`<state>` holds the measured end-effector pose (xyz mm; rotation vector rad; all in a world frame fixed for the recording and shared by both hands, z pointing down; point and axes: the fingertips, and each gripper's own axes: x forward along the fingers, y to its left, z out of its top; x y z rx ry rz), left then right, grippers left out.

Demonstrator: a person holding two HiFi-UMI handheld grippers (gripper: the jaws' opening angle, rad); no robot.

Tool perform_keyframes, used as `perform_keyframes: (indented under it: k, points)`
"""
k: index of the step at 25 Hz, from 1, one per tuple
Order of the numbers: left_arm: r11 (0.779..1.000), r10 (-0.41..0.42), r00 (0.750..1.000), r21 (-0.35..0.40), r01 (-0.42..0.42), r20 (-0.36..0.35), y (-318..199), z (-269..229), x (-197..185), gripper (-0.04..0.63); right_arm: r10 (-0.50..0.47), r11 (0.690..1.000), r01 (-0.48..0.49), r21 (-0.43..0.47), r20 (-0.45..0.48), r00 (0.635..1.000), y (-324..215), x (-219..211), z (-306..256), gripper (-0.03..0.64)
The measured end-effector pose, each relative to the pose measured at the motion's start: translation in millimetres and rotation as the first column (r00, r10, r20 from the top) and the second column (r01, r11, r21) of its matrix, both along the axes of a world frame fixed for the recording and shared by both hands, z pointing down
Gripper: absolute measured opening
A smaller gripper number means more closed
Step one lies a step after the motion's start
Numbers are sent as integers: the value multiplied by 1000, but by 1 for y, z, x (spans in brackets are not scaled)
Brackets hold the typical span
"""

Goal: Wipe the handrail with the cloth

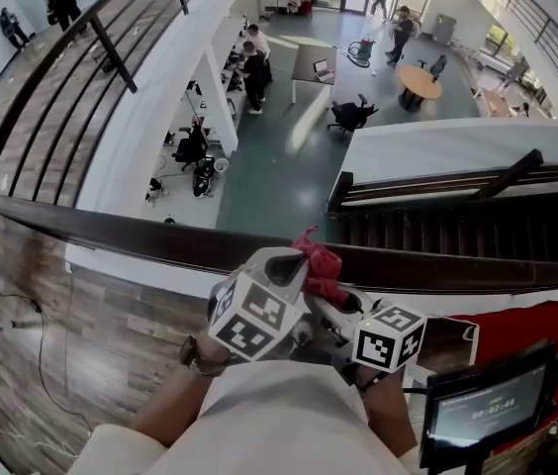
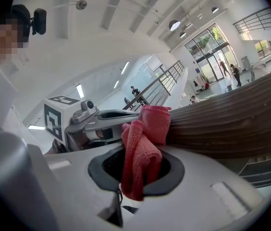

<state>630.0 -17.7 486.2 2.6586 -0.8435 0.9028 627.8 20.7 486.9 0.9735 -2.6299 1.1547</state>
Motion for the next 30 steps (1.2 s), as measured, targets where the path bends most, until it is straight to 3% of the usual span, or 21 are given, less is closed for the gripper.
perform_keyframes:
  k: [13,30]
  points:
    - [1000,7,1000,-5,-7,22,-4,-3,-20,3,-9,1000,8,-18,-6,1000,-4,-22,-4,63]
    - [997,-71,997,-3,71,26,-13,-6,-77,3,-92,996,92,-20,-28,995,-10,-79,-6,63]
